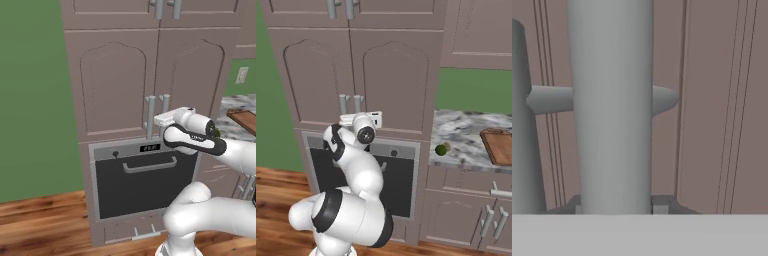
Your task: Open the cabinet. Place the bowl and condiment on the counter. Then place the lime and garlic on the cutting board.
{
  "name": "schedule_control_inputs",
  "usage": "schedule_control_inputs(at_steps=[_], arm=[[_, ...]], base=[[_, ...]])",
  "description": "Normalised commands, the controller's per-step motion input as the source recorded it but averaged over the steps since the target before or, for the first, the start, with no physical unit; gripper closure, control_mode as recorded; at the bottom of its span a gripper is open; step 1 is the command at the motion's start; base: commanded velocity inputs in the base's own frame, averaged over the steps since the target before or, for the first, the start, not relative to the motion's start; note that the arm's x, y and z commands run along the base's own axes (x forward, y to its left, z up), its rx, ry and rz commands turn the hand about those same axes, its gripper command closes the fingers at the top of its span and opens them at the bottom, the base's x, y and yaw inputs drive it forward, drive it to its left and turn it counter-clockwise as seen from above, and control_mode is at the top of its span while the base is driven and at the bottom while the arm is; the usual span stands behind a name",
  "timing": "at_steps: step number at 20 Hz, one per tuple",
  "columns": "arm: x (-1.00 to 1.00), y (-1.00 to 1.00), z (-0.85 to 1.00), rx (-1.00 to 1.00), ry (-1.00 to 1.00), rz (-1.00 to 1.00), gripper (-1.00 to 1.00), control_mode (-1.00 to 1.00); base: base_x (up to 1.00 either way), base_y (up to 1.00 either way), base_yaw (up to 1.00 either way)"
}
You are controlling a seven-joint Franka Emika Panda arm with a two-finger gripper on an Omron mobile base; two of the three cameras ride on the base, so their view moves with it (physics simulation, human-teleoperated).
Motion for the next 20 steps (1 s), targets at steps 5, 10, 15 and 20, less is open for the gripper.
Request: schedule_control_inputs(at_steps=[5, 10, 15, 20], arm=[[0.00, 0.05, 0.00, 0.00, 0.00, 0.00, 1.00, -1.00], [0.00, 0.00, -0.01, 0.00, 0.00, 0.00, 1.00, -1.00], [0.00, 0.00, -0.01, 0.00, 0.00, 0.00, 1.00, -1.00], [-0.09, 0.00, 0.00, 0.00, 0.00, 0.00, 1.00, -1.00]], base=[[0.00, 0.00, 0.00], [0.00, 0.00, 0.00], [0.00, 0.00, 0.00], [0.00, 0.00, 0.00]])
